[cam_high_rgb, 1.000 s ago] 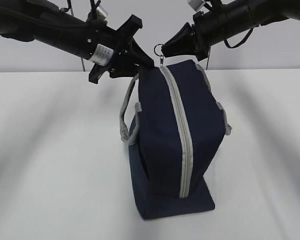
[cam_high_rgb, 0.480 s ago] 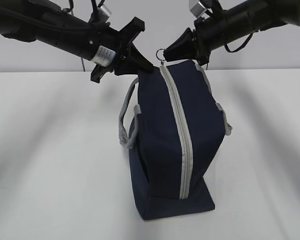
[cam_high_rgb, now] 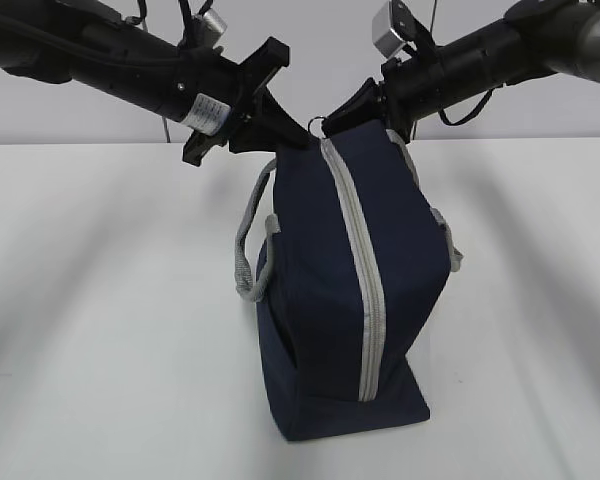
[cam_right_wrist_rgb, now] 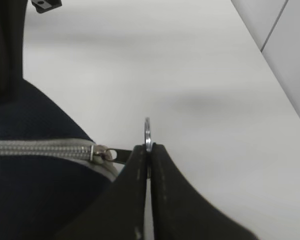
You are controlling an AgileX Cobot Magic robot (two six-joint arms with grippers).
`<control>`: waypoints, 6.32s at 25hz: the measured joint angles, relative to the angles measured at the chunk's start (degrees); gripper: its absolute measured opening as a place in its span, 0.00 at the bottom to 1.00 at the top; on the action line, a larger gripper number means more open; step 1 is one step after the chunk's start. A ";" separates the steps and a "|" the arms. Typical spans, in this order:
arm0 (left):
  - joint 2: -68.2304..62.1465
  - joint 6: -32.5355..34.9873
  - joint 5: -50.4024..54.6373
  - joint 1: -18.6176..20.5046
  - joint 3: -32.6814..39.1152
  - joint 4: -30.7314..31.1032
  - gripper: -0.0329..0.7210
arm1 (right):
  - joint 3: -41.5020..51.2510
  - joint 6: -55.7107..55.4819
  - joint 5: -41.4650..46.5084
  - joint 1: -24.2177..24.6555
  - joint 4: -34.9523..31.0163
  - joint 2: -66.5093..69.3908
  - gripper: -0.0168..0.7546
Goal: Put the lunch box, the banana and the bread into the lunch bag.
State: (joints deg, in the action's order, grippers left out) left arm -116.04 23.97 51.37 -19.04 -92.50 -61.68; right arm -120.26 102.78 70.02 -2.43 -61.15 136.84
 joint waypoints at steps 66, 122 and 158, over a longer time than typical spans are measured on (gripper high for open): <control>26.08 -22.10 9.91 6.77 18.59 51.94 0.72 | 9.61 -102.78 0.88 -6.20 51.15 -25.18 0.54; 98.46 -27.25 11.74 6.77 62.51 62.46 0.69 | 90.95 -111.84 -3.63 -16.24 73.61 -127.94 0.54; 107.22 -27.29 11.69 7.77 62.51 62.46 0.69 | 90.95 -106.47 -4.47 -11.02 69.31 -127.94 0.54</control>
State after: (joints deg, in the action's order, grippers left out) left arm -8.82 -3.32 63.06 -11.27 -29.99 0.78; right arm -29.31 -3.69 65.55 -13.45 8.16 8.89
